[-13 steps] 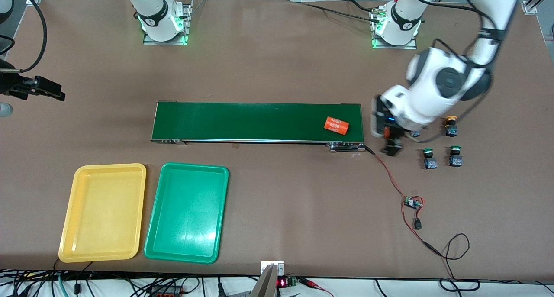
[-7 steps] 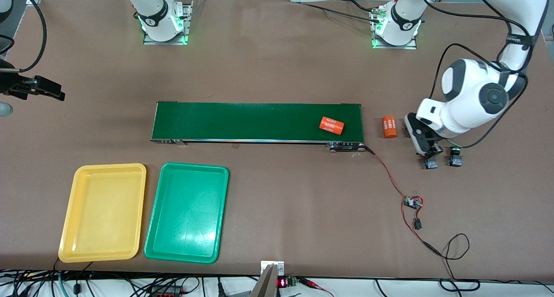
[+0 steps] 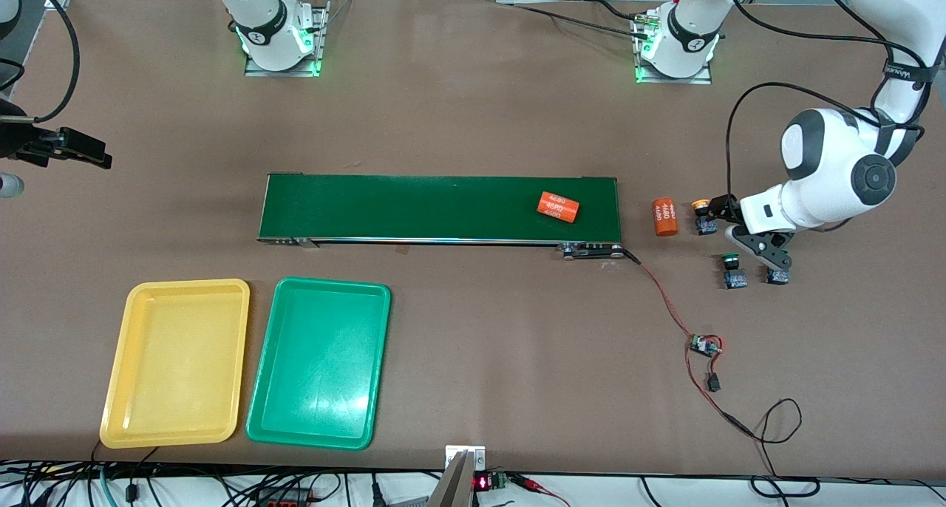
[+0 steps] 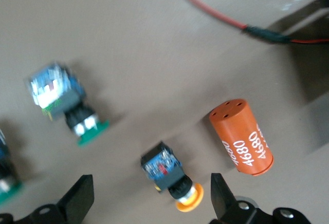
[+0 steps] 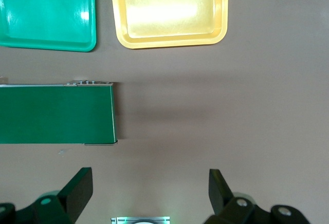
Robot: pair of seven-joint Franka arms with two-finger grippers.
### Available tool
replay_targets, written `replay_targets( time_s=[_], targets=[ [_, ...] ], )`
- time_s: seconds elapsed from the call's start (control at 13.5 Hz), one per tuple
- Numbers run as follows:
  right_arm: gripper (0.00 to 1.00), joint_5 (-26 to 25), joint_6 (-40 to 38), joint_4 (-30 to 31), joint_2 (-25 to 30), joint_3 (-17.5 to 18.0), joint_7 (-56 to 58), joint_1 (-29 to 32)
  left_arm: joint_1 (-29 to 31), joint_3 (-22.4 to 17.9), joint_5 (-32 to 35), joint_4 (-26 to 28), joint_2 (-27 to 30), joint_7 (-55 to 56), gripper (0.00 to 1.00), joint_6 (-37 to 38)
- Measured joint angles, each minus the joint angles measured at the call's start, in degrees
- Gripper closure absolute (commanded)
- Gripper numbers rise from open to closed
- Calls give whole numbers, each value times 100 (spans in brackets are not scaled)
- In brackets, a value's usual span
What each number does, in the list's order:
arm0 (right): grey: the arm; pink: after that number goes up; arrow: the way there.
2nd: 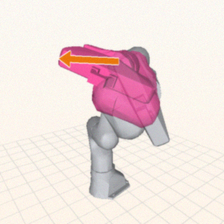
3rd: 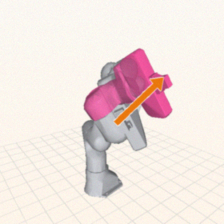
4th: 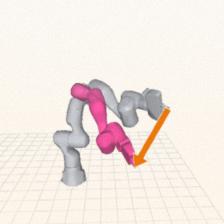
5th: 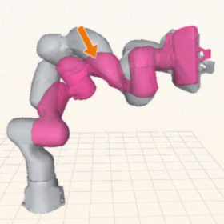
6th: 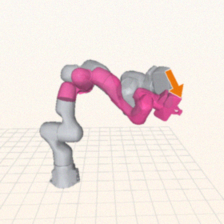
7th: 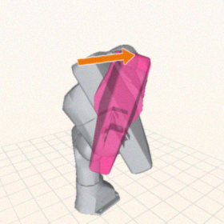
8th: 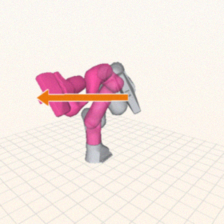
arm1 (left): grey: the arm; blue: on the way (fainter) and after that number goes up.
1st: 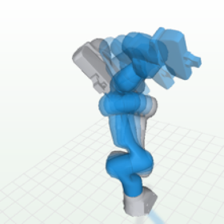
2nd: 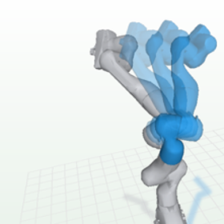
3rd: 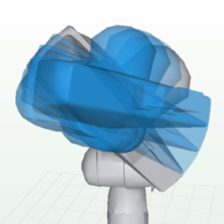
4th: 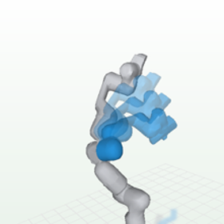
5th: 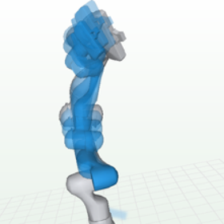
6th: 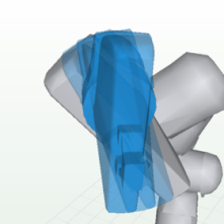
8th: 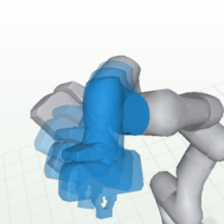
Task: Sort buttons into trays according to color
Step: 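Move the left gripper over the orange-capped button, then grasp the orange-capped button with the left gripper and lift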
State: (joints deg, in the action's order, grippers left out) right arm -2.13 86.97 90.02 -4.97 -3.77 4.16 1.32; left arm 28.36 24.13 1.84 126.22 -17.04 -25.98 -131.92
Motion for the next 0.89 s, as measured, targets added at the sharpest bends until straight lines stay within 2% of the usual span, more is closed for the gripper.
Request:
replay_targets(
  time_s=[0.22, 0.37, 0.59, 0.89],
  targets=[
    [0, 0, -4, 0, -1, 0, 3, 0, 55, 4, 0, 279, 54, 1767, 0, -2],
    [0, 0, -4, 0, -5, 0, 3, 1, 55, 15, 0, 371, 100, 2493, 0, -2],
    [0, 0, -4, 0, -7, 5, 4, -4, 54, 21, 0, 457, 70, 3021, 0, -101],
    [0, 0, -4, 0, -10, 6, 6, -3, 54, 24, 0, 510, -213, 3138, 0, -457]
  ],
)
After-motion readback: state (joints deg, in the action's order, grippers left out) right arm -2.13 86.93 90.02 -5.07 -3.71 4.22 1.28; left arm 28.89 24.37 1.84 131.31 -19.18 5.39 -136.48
